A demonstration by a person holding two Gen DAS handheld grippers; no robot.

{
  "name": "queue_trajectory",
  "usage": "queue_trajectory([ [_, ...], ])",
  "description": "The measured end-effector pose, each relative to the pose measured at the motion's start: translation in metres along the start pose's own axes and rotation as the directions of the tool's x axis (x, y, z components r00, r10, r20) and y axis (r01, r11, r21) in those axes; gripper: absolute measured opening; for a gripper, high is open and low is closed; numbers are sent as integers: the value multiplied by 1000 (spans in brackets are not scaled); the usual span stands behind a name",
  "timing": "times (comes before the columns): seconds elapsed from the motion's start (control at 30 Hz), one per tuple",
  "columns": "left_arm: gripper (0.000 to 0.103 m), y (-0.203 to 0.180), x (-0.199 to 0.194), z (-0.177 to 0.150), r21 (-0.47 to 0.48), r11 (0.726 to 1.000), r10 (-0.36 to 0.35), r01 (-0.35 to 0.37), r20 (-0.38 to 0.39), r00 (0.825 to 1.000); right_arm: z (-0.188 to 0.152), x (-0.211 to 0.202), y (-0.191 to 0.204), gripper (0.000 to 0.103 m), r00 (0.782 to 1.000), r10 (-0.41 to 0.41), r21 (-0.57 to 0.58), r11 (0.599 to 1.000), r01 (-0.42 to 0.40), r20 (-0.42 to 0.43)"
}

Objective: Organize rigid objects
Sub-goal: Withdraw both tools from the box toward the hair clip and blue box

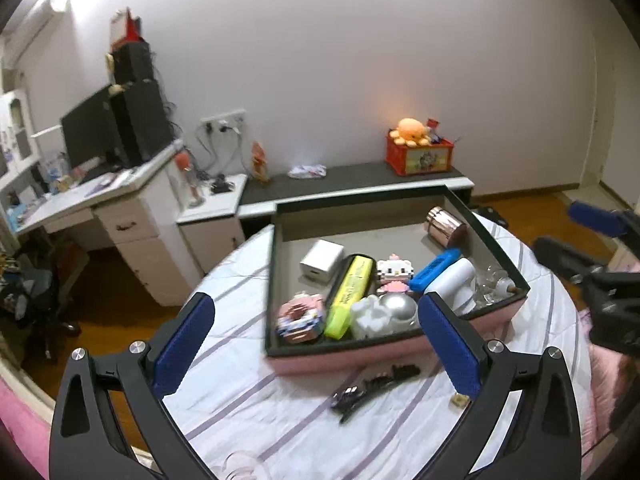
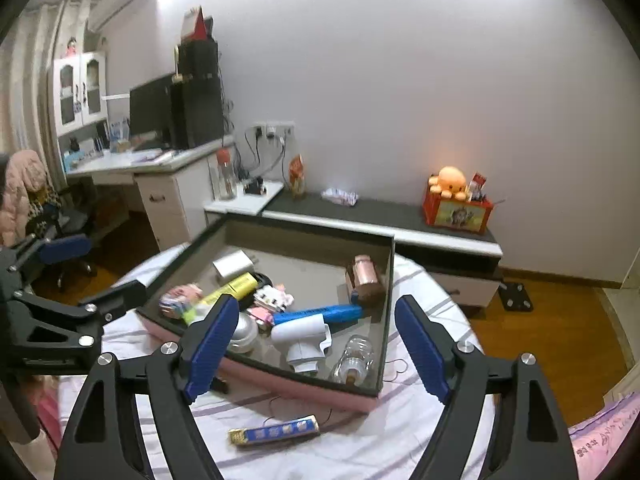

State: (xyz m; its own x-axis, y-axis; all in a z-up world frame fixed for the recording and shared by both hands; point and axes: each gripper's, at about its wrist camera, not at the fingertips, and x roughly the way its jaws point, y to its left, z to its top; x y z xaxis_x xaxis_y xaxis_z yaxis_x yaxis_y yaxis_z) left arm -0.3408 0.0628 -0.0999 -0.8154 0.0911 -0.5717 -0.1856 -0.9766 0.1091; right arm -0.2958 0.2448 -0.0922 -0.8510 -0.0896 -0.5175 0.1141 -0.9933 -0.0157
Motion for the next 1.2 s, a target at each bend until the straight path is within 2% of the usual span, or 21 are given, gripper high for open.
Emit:
queue_trajectory([
  [0.1, 103, 7, -28, -8, -24, 999, 24, -23, 31, 999, 0, -28, 6, 90, 999, -3, -22, 1000, 4, 42],
  [0.17, 103, 8, -50, -18, -66, 998, 28, -24, 62, 998, -1, -45, 13, 103, 997, -13, -45, 999, 17, 71],
  [0.27, 103, 10, -74, -31, -92, 996, 13, -4, 93, 996, -6, -72, 22, 103, 993, -19, -57, 998, 26, 117],
  [0.4, 103, 4, -109, -43, -53, 997, 66, -59, 136, 989, -15, -102, 31, 103, 988, -18, -34, 999, 23, 152],
  [0.57, 103, 4, -152, -52, -14, 1000, 6, -3, 212, 977, -32, -132, 44, 103, 983, -4, -4, 1000, 4, 184],
  [0.93, 103, 8, -179, -66, -9, 1000, 25, -24, 231, 973, -44, -165, 67, 103, 976, -22, -16, 1000, 26, 215],
  [1.1, 103, 14, -185, -72, -14, 997, 71, -69, 226, 972, -46, -167, 75, 103, 977, -18, -20, 1000, 23, 215],
  [1.2, 103, 20, -188, -75, -28, 997, 73, -68, 226, 971, -49, -166, 78, 103, 978, -17, -25, 999, 23, 208],
])
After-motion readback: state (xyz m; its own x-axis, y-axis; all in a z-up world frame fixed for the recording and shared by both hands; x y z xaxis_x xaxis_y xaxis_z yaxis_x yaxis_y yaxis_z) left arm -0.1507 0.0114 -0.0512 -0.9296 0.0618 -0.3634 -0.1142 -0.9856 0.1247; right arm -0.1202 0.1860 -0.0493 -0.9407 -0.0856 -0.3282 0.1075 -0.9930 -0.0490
